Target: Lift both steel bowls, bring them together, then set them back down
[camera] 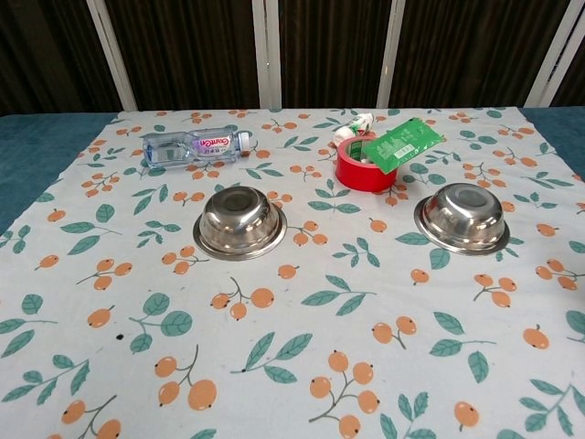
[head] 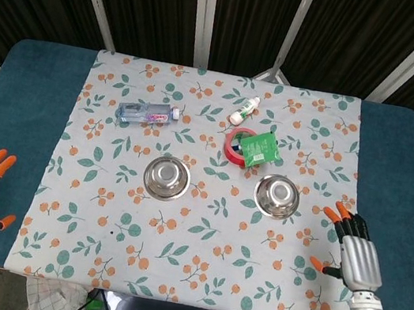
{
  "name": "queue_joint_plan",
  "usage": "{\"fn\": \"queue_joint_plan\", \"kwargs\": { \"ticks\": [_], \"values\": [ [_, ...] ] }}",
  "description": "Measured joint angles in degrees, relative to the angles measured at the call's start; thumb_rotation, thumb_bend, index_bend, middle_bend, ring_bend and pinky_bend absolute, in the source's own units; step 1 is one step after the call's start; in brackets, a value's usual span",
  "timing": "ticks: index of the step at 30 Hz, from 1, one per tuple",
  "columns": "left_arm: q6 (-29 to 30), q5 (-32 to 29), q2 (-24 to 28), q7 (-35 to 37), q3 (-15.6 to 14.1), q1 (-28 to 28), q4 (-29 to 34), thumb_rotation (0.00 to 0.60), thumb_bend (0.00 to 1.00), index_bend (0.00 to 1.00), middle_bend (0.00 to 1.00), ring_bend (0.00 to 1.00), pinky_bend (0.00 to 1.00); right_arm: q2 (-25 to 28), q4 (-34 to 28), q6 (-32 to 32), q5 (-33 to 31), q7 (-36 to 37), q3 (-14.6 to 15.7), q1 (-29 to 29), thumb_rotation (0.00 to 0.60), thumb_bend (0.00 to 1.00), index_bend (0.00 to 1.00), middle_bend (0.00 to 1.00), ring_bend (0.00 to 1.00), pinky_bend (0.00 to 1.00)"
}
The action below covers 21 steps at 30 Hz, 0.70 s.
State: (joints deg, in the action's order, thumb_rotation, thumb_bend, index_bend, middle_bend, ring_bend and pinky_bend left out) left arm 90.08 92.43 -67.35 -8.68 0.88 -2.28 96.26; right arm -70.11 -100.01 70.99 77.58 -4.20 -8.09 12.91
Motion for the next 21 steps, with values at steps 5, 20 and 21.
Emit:
{"fn": "queue_joint_plan", "kwargs": {
  "ticks": [5, 20, 21],
  "values": [
    [0.3, -0.3, -0.1, -0.4, 0.1, 0.1, 0.0, 0.600, 0.01, 0.06, 0.00, 0.00, 0.11, -2.5, 0.2, -6.5, -9.1, -6.9, -2.9, 5.7, 0.600, 0.04, 0.14, 0.00, 0.07, 0.03],
    [2.4, -0.2, 0.4, 0.3, 0.4, 1.0, 0.0, 0.600, 0.01, 0.06, 0.00, 0.00, 0.11, -12.2, 9.4, -16.2, -29.8, -15.7, -8.8, 19.1, 0.600, 0.04, 0.14, 0.00, 0.07, 0.03],
    [2.4, -0.3, 0.4, 0.4, 0.4, 1.1, 0.0, 0.600, 0.01, 0.06, 0.00, 0.00, 0.11, -12.6, 9.9, -16.5, -30.2, -15.8, -8.9, 19.6, 0.600, 0.04, 0.14, 0.00, 0.07, 0.03]
  ]
}}
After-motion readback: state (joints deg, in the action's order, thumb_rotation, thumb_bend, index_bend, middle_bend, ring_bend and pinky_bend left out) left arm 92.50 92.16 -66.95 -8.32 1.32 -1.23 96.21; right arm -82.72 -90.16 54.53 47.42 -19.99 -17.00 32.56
